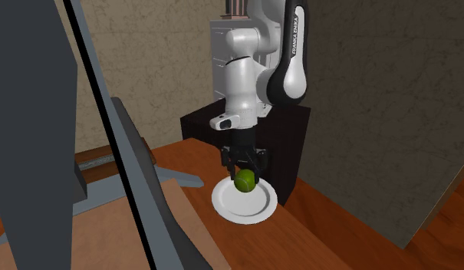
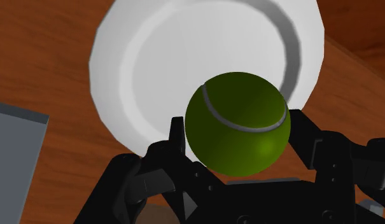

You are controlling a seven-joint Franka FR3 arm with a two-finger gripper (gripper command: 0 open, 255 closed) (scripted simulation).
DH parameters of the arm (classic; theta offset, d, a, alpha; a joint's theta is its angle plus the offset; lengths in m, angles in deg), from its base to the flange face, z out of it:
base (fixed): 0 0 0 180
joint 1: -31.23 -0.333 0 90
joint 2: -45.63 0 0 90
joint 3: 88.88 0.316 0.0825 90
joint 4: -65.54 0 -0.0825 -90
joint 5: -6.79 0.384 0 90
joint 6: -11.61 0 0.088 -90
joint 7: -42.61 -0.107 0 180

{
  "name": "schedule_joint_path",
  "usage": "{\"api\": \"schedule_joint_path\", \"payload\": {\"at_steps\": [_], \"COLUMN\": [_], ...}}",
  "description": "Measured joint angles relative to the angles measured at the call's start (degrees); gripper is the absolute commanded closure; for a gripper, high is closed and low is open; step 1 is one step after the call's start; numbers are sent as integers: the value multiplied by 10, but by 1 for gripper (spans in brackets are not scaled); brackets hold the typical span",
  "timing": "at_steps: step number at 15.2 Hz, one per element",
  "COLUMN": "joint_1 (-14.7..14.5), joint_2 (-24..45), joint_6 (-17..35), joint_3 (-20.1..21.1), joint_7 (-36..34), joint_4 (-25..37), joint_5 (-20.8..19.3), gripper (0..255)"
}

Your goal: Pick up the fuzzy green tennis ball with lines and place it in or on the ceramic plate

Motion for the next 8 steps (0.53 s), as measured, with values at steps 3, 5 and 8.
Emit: {"api": "schedule_joint_path", "payload": {"at_steps": [3,5,8], "joint_1": [15,18,20], "joint_2": [27,33,35], "joint_6": [4,4,4], "joint_3": [19,23,24], "joint_7": [41,53,57], "joint_4": [19,24,25], "joint_5": [46,58,62], "gripper": [255,255,255]}}
